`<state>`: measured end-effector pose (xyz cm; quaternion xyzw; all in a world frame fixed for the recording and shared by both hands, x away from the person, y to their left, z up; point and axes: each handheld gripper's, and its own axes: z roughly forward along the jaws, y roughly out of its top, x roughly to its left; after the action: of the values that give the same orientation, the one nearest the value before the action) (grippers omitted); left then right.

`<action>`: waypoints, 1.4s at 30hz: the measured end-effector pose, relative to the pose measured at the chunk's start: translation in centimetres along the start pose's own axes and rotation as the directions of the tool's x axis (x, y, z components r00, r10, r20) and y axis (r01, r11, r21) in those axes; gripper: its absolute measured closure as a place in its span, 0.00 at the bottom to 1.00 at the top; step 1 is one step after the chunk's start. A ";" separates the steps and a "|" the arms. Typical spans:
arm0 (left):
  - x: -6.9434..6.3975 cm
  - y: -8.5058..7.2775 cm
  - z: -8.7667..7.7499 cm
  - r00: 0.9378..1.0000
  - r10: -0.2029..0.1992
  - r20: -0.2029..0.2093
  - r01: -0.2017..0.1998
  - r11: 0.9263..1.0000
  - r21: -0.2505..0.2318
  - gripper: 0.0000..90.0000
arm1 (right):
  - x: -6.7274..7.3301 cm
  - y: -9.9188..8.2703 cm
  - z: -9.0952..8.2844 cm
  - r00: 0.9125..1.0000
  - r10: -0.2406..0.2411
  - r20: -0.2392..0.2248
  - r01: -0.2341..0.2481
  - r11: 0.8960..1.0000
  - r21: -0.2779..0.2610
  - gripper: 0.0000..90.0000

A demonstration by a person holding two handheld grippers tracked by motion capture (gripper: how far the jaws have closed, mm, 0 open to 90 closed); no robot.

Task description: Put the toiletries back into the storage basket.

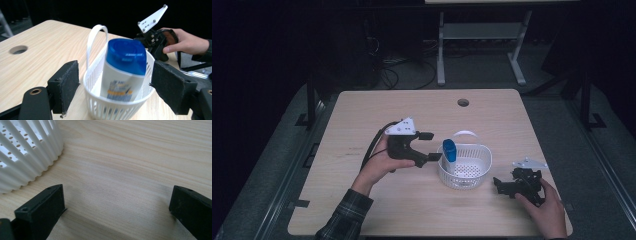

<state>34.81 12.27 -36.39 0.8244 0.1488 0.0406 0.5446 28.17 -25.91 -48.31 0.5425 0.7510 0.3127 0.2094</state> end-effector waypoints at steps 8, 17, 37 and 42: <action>-0.1 -1.6 -3.1 0.996 0.001 -0.087 0.002 1.000 0.026 0.24 | 0.0 0.0 0.0 1.000 0.000 -0.001 0.000 1.000 0.001 0.00; 0.1 -3.9 -5.8 0.986 -0.026 -0.162 0.036 0.998 0.054 0.24 | 0.0 0.0 0.0 1.000 0.000 0.000 0.000 1.000 0.001 0.00; 0.0 -10.4 -10.3 0.943 -0.091 -0.321 0.140 0.981 0.132 0.24 | 0.0 0.0 0.0 1.000 0.000 0.000 0.000 1.000 0.001 0.00; -0.2 -12.0 -11.1 0.930 -0.102 -0.352 0.172 0.970 0.173 0.23 | 0.0 0.0 0.0 1.000 0.000 0.001 0.000 1.000 0.001 0.00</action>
<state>29.67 26.41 -42.85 0.8431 0.3015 0.1290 0.4262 28.17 -25.91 -48.33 0.5427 0.7512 0.3121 0.2094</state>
